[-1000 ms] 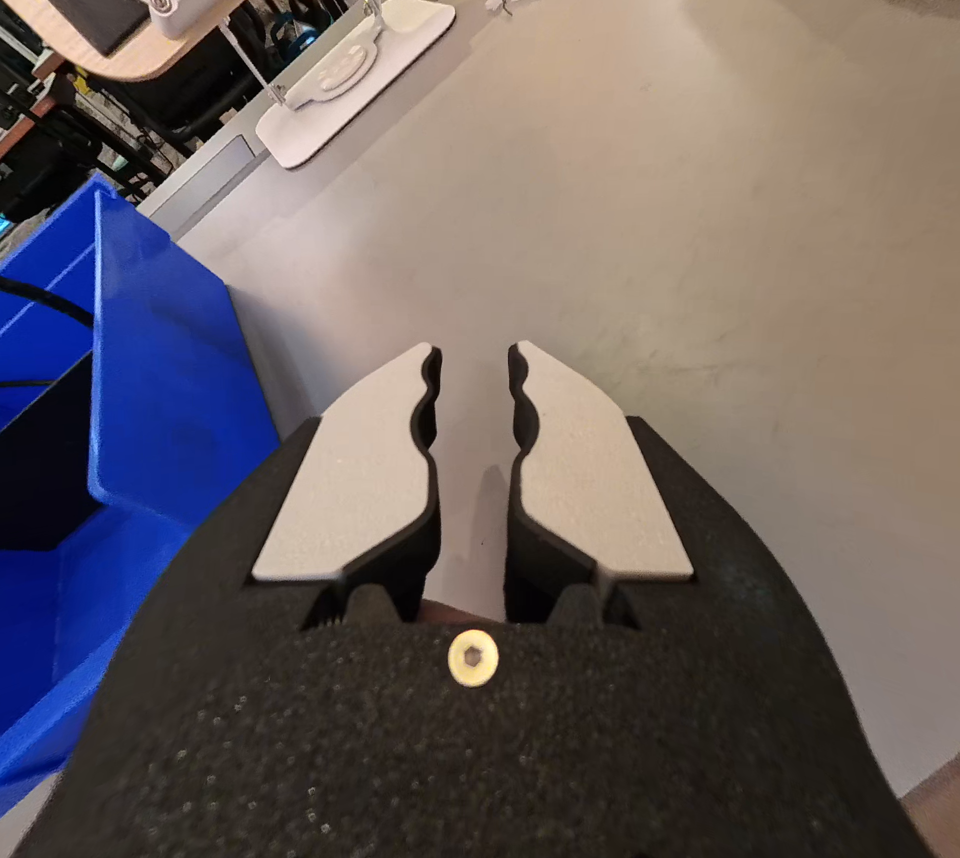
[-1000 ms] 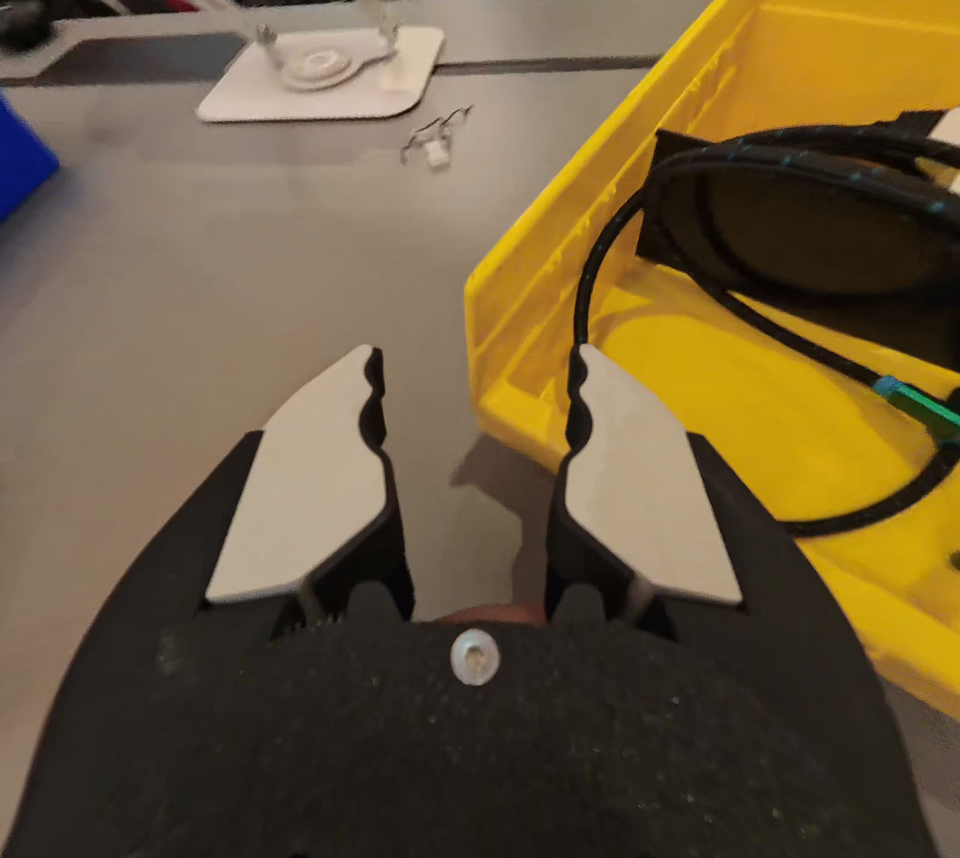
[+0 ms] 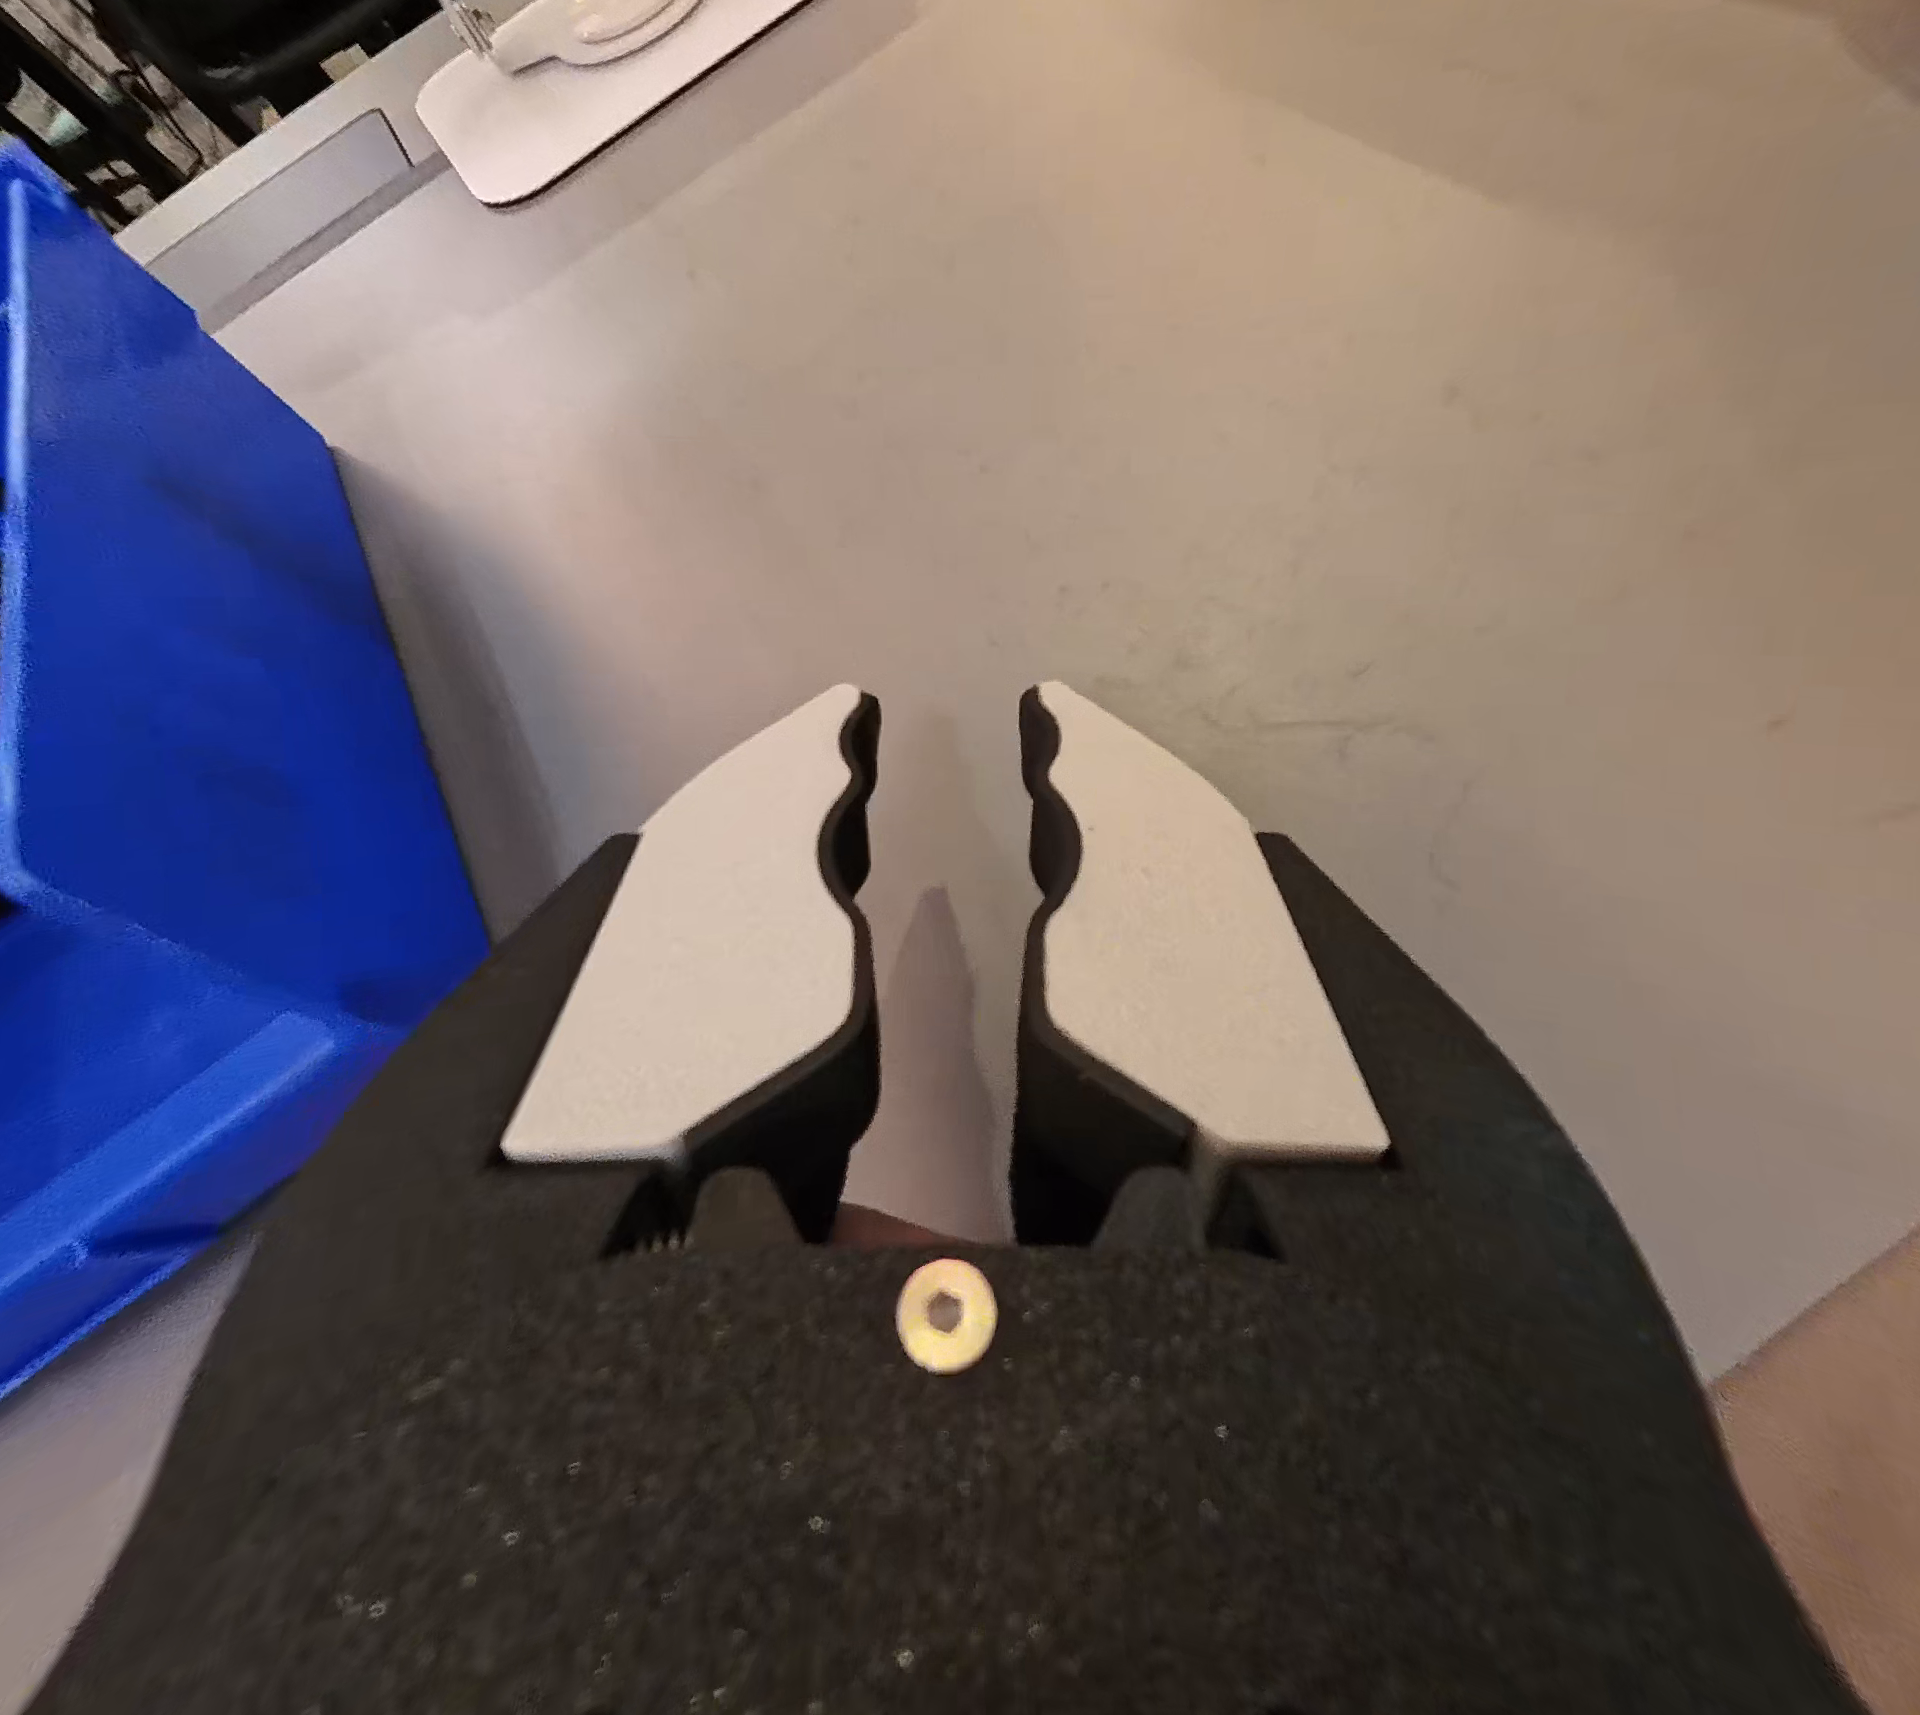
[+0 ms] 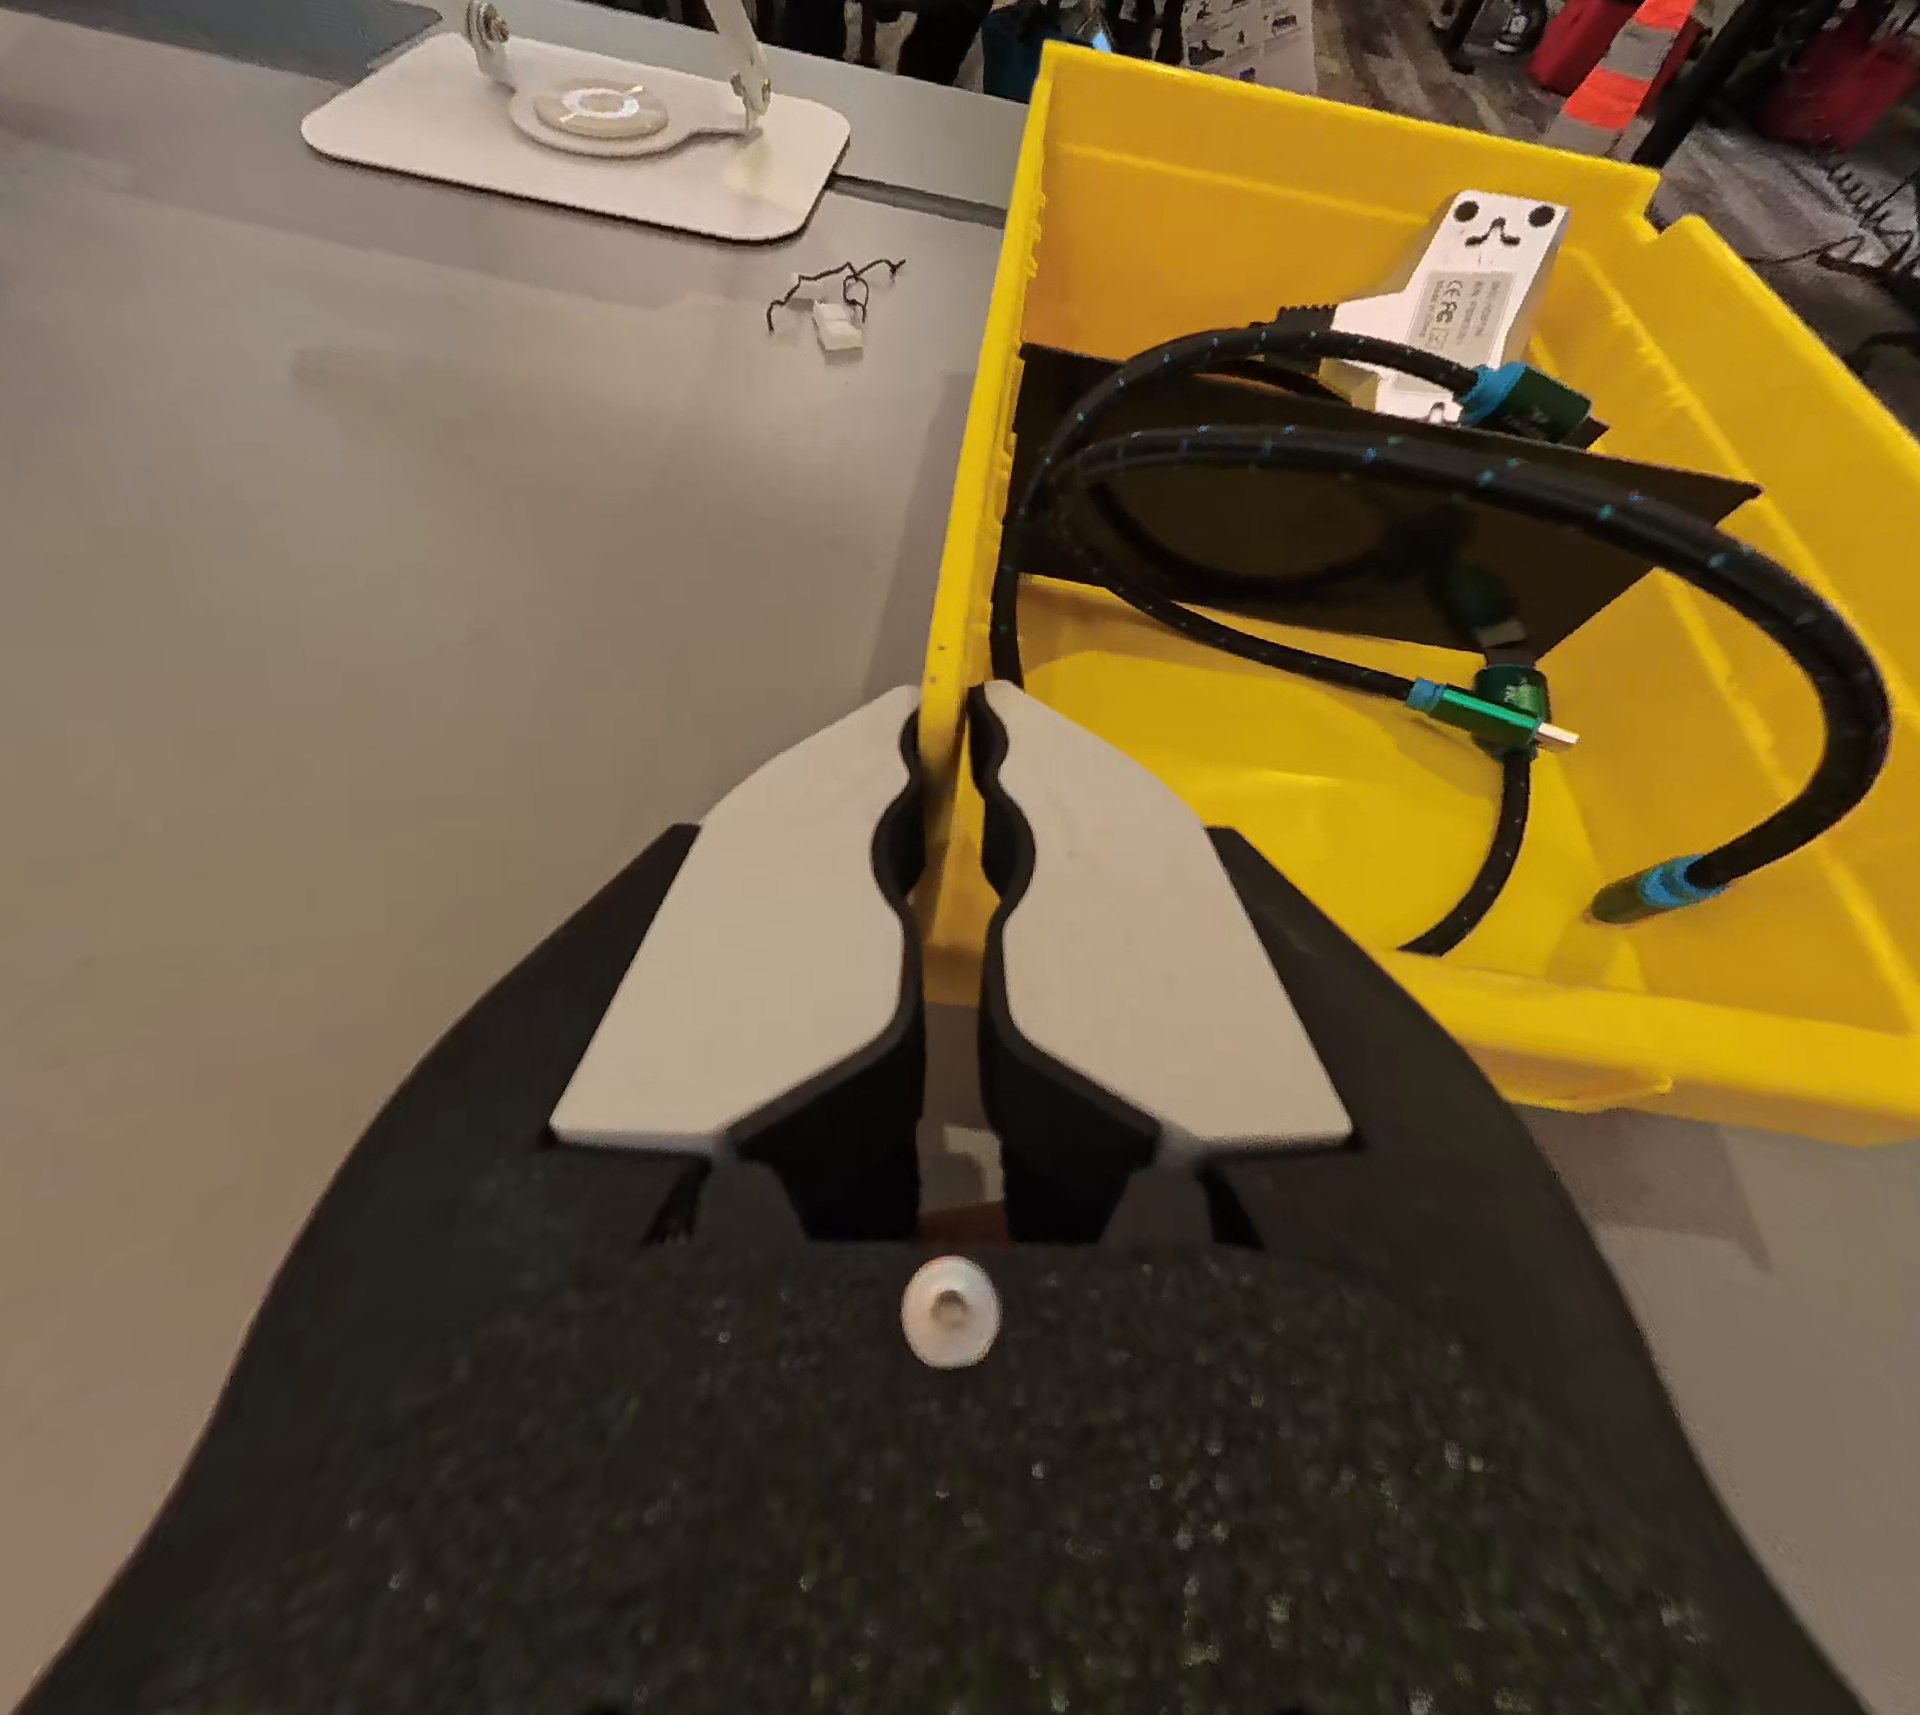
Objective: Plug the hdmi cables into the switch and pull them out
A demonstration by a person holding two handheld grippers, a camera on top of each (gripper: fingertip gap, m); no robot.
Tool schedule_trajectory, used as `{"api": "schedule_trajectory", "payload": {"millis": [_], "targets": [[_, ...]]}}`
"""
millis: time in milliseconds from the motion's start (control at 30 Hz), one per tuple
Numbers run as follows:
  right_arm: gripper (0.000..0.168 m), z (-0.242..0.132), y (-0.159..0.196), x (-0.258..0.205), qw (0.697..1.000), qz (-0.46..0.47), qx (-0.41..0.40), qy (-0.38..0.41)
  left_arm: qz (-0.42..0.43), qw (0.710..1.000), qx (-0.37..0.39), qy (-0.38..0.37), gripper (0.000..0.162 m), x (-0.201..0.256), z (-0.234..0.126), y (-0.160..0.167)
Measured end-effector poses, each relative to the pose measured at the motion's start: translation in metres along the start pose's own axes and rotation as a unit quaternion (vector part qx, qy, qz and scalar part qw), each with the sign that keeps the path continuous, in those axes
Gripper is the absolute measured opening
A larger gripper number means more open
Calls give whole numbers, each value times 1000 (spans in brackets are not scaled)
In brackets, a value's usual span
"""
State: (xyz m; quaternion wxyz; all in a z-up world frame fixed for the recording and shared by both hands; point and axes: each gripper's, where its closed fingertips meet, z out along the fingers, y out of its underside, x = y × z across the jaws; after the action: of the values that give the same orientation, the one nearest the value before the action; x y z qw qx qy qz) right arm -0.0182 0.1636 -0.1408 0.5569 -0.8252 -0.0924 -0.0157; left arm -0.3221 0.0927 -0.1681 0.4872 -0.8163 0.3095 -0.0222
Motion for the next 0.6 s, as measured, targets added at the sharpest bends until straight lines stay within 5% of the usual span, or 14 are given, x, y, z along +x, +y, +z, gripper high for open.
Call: {"api": "schedule_trajectory", "payload": {"millis": [133, 400, 600], "targets": [[31, -22, 6, -2, 999, 35, 10, -9, -61, 998, 0, 26, 28, 4, -11, 6], [29, -79, 20, -76, 982, 6, 31, -184, -187, 980, -1, 64, 31, -10, -42, 34], [26, -72, 22, -89, 975, -28, 33, -218, -141, 987, 25, 77, 33, -58, -78, 11]]}}
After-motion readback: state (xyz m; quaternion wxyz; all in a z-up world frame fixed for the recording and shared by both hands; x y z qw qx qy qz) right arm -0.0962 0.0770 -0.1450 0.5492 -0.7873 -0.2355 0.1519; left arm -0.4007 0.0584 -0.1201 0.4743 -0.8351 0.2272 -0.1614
